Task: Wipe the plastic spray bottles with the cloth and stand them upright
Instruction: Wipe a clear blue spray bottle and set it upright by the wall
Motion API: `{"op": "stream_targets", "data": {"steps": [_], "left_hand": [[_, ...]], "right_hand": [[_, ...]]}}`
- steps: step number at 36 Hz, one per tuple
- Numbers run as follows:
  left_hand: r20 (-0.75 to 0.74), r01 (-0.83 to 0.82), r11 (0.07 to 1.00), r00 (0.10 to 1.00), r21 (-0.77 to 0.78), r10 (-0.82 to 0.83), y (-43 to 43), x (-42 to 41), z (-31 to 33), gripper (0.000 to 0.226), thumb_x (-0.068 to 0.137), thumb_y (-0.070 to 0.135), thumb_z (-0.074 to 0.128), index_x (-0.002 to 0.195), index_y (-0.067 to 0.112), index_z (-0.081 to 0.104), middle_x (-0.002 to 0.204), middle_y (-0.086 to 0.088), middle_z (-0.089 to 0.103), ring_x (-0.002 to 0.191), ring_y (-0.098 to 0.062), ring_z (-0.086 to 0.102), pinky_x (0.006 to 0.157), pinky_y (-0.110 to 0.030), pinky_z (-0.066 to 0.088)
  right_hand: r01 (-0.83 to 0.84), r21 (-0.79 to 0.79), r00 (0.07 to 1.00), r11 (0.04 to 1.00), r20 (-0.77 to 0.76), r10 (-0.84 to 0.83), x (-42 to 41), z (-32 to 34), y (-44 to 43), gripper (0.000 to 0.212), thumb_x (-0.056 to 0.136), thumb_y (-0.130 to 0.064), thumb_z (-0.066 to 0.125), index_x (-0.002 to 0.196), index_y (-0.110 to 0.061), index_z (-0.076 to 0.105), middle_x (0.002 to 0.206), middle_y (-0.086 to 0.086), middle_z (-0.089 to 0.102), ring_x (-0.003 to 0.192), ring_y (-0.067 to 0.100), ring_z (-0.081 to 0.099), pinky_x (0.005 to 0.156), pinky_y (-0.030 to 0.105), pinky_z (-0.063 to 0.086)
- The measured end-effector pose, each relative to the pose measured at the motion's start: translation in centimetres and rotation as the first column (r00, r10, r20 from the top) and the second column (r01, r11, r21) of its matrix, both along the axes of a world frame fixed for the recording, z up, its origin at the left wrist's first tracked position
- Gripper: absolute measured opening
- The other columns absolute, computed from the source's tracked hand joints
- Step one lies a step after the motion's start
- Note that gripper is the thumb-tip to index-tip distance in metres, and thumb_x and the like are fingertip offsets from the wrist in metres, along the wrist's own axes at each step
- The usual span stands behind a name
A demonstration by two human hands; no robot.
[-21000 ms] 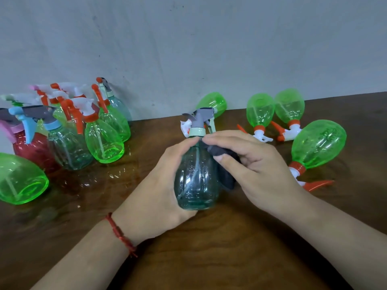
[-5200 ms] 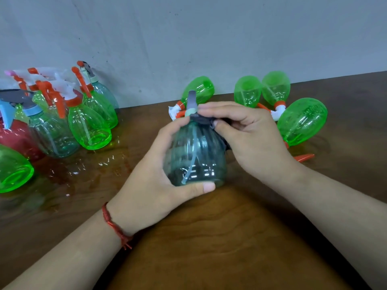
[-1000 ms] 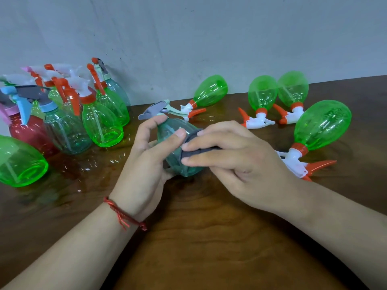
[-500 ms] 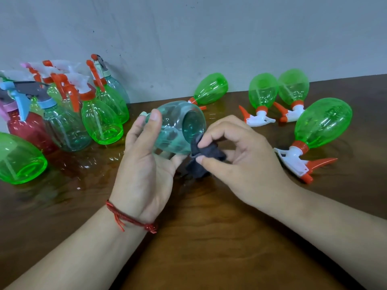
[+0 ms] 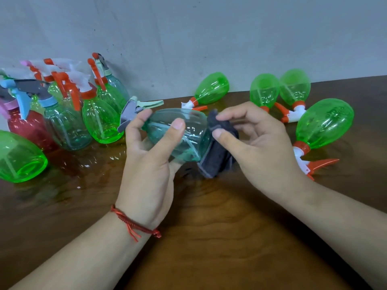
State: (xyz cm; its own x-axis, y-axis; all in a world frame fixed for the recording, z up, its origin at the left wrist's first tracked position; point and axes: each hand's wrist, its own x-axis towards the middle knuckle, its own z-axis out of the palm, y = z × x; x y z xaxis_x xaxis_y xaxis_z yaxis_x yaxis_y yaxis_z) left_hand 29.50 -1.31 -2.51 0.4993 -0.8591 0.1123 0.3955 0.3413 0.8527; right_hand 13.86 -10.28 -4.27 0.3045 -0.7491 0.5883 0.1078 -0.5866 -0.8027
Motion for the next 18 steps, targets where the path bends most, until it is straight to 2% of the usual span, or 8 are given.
{"op": "stream_targets", "data": {"steps": [2, 5, 8, 11, 14, 16, 18], "left_hand": [[-0.009, -0.014, 1.0, 1.0, -0.018, 0.013, 0.0, 0.0, 0.2, 0.062, 0.094, 0.015, 0.074, 0.148, 0.027, 0.046, 0.135, -0.009, 0.072, 0.119, -0.027, 0.075, 0.097, -0.054, 0.061], [0.007, -0.047, 0.999, 0.999, -0.012, 0.047, -0.1, 0.2, 0.3, 0.061, 0.096, 0.014, 0.074, 0.148, 0.028, 0.046, 0.13, -0.007, 0.075, 0.117, -0.025, 0.075, 0.094, -0.049, 0.062], [0.007, -0.062, 0.998, 0.998, 0.02, 0.062, -0.1, 0.5, 0.1, 0.06, 0.096, 0.016, 0.075, 0.147, 0.031, 0.047, 0.134, -0.009, 0.073, 0.119, -0.026, 0.075, 0.089, -0.041, 0.062], [0.028, -0.047, 0.999, 0.999, 0.023, 0.046, -0.1, 0.4, 0.0, 0.062, 0.093, 0.012, 0.076, 0.145, 0.029, 0.048, 0.127, -0.007, 0.076, 0.117, -0.027, 0.075, 0.091, -0.044, 0.063], [0.043, -0.001, 1.0, 0.999, 0.015, 0.001, -0.1, 0.2, 0.0, 0.067, 0.089, 0.012, 0.078, 0.146, 0.029, 0.047, 0.131, -0.01, 0.074, 0.12, -0.029, 0.074, 0.094, -0.049, 0.062], [0.022, 0.029, 1.0, 0.999, -0.005, -0.029, -0.1, 0.4, 0.1, 0.068, 0.091, 0.012, 0.078, 0.148, 0.029, 0.046, 0.136, -0.012, 0.071, 0.123, -0.031, 0.072, 0.094, -0.05, 0.062], [-0.027, 0.059, 0.998, 0.998, -0.033, -0.06, -0.1, 0.7, 0.1, 0.065, 0.095, 0.013, 0.075, 0.15, 0.028, 0.045, 0.137, -0.01, 0.07, 0.123, -0.031, 0.072, 0.092, -0.05, 0.061]], "right_hand": [[-0.018, 0.028, 0.997, 0.999, -0.071, 0.02, 0.0, -0.6, -0.2, 0.026, 0.088, -0.003, 0.082, 0.097, -0.023, 0.069, 0.104, -0.007, 0.072, 0.097, 0.015, 0.073, 0.087, 0.038, 0.058], [-0.075, -0.034, 0.983, 0.997, -0.17, 0.068, 0.1, -1.0, 0.4, 0.023, 0.084, 0.0, 0.085, 0.095, -0.017, 0.075, 0.105, 0.0, 0.068, 0.101, 0.024, 0.071, 0.083, 0.048, 0.063], [-0.14, -0.155, 0.979, 0.978, -0.172, 0.112, 0.2, -0.6, 1.3, 0.021, 0.083, 0.007, 0.085, 0.096, -0.009, 0.079, 0.106, 0.0, 0.068, 0.102, 0.026, 0.071, 0.081, 0.044, 0.062], [-0.102, -0.263, 0.993, 0.959, -0.083, 0.083, 0.3, 0.0, 1.4, 0.018, 0.086, 0.004, 0.084, 0.098, -0.007, 0.079, 0.108, 0.004, 0.07, 0.104, 0.025, 0.071, 0.084, 0.033, 0.057], [-0.066, -0.217, 0.997, 0.974, 0.032, 0.074, 0.0, 0.1, 0.8, 0.024, 0.087, 0.004, 0.083, 0.104, -0.011, 0.076, 0.111, 0.006, 0.069, 0.11, 0.025, 0.069, 0.093, 0.036, 0.056], [-0.051, -0.13, 0.996, 0.99, 0.063, 0.06, -0.2, -0.1, 0.2, 0.028, 0.087, 0.005, 0.083, 0.102, -0.018, 0.074, 0.111, 0.002, 0.068, 0.113, 0.025, 0.068, 0.091, 0.035, 0.056], [-0.06, -0.079, 0.997, 0.995, 0.052, 0.064, -0.1, -0.3, -0.1, 0.028, 0.085, 0.007, 0.083, 0.098, -0.016, 0.075, 0.109, 0.002, 0.068, 0.11, 0.023, 0.068, 0.088, 0.031, 0.056]]}}
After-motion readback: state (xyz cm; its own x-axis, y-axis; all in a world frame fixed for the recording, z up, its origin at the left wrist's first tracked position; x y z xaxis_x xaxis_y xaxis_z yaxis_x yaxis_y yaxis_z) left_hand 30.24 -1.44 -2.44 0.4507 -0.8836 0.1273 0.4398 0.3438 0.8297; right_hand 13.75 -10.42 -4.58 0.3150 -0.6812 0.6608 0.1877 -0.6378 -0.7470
